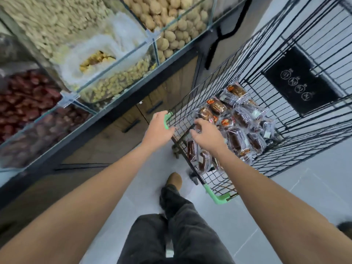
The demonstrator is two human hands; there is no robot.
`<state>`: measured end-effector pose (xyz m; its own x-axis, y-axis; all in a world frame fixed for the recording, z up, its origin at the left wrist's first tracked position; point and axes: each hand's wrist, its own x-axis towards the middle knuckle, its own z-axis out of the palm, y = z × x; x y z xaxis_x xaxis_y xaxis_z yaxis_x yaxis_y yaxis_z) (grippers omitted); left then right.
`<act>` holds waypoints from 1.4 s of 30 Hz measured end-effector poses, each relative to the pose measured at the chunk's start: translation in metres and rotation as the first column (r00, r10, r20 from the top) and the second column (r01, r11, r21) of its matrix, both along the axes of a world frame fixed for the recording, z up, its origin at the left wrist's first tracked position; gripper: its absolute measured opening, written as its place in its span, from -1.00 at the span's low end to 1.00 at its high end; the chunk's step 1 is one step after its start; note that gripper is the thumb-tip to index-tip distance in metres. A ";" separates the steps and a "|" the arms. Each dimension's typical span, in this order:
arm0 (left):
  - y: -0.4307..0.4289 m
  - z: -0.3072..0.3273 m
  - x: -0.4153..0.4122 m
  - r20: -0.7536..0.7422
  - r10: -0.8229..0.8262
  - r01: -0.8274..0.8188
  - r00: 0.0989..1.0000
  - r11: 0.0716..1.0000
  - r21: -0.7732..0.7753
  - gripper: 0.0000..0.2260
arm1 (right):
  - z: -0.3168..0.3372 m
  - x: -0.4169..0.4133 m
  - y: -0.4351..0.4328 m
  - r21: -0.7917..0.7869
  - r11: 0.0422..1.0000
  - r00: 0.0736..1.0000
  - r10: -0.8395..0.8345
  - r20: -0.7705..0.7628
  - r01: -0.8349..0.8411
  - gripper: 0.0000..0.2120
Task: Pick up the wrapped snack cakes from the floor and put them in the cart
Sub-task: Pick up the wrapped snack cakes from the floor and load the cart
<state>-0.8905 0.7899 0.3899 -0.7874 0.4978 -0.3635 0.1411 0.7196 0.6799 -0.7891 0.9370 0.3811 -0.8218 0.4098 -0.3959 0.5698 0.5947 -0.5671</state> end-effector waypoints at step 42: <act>-0.251 0.084 0.620 0.036 0.943 -0.935 -0.332 -0.334 0.121 -0.49 | 0.078 0.342 -0.367 -0.061 -0.262 -0.256 0.962 -0.093 -0.963 -0.64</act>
